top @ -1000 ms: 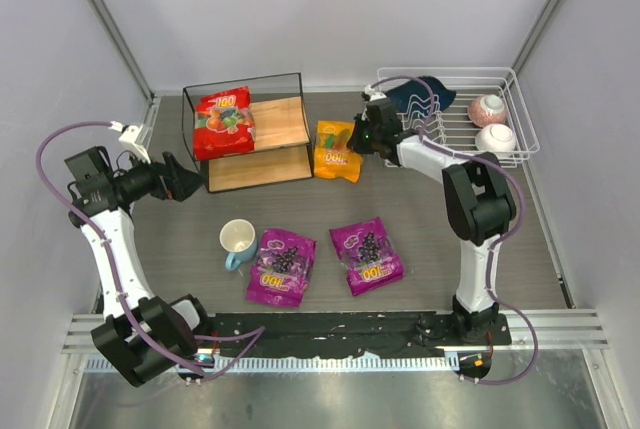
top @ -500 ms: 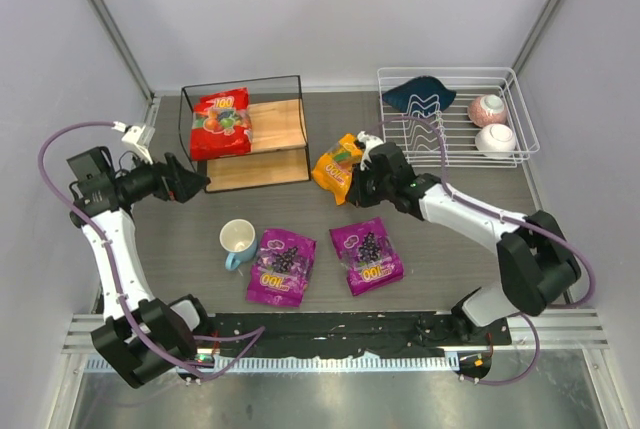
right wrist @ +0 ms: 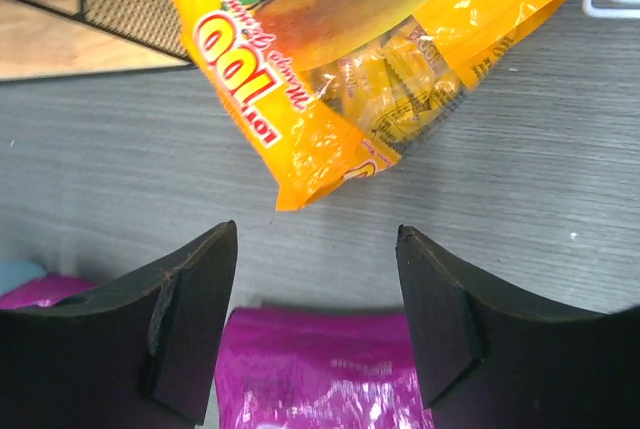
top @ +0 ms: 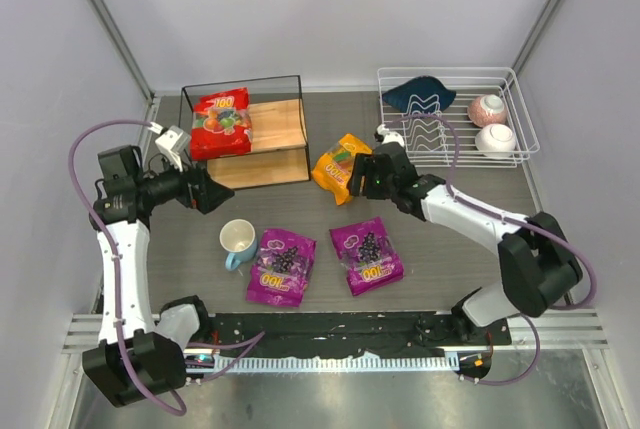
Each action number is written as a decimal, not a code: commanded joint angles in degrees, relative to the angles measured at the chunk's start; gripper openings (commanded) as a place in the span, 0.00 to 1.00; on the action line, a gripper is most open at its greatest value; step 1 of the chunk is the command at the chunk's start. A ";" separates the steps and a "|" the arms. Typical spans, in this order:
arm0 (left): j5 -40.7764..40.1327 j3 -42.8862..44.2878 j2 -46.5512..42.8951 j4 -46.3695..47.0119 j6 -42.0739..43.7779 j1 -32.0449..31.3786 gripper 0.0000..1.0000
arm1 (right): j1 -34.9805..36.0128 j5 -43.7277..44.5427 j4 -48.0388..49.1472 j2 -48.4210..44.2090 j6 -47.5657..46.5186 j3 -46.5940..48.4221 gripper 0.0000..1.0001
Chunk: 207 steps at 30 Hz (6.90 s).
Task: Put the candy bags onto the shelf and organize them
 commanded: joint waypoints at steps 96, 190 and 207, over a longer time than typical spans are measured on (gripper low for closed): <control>0.23 1.12 7.30 -4.51 7.01 -0.08 1.00 | 15.42 5.53 -13.57 -4.82 8.65 -0.66 0.40; -16.38 12.90 42.20 11.31 3.95 -50.61 0.00 | 14.10 22.32 -6.80 -38.49 20.95 -20.60 0.63; -36.68 24.67 36.74 17.28 -25.85 -50.88 0.00 | 14.10 22.58 -5.23 -39.72 22.09 -19.99 0.72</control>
